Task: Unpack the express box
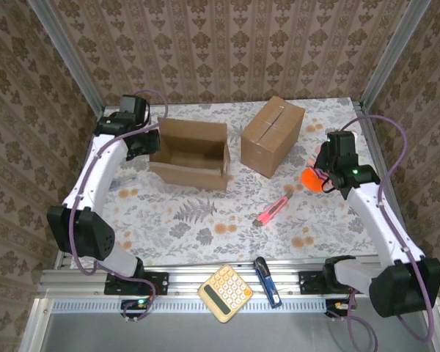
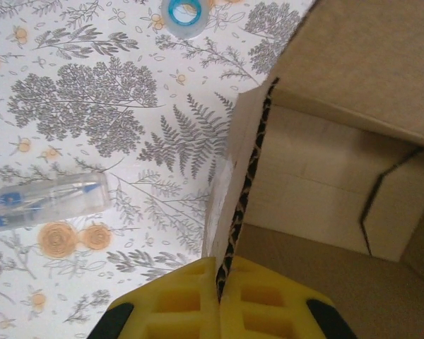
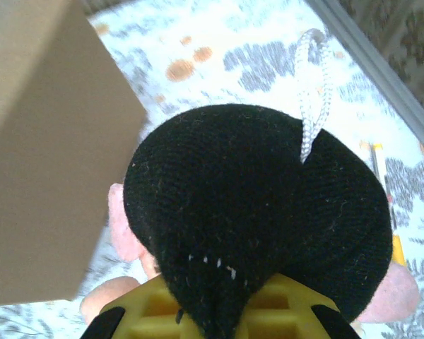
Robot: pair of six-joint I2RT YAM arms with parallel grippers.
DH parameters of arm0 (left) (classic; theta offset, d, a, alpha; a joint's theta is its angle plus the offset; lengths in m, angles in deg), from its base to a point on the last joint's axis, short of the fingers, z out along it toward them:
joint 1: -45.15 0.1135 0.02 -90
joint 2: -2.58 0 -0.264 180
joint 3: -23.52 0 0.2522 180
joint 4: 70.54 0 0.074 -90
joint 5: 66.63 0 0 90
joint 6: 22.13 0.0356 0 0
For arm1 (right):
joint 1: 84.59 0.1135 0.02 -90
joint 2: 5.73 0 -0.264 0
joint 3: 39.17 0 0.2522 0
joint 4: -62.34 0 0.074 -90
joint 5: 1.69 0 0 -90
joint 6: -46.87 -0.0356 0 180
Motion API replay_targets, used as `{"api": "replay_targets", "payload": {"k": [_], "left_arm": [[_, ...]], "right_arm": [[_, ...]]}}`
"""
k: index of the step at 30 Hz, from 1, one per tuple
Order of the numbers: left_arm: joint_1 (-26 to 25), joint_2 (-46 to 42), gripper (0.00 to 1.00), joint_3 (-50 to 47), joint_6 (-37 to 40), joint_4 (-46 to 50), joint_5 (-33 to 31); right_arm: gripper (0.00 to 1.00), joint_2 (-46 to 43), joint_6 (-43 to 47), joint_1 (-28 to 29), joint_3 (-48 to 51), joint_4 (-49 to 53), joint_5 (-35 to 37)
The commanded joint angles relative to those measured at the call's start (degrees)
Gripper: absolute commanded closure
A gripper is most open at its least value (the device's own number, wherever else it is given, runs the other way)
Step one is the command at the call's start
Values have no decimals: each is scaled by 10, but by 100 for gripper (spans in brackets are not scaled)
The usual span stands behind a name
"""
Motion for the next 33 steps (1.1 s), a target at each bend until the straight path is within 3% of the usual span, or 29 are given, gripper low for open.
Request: {"api": "replay_targets", "payload": {"k": [1, 11, 19, 26, 33], "left_arm": [[9, -12, 100, -19, -46, -40, 35], [28, -19, 100, -35, -67, -65, 57], [29, -5, 100, -19, -98, -96, 92], [36, -7, 100, -32, -137, -135, 85], [50, -11, 100, -44, -162, -163, 91]], "right_arm": [[100, 26, -11, -24, 15, -14, -3], [100, 110, 8, -79, 46, -51, -8], [100, 178, 95, -81, 11, -53, -65], [100, 247, 211, -81, -33, -24, -100], [100, 286, 229, -80, -64, -41, -144]]}}
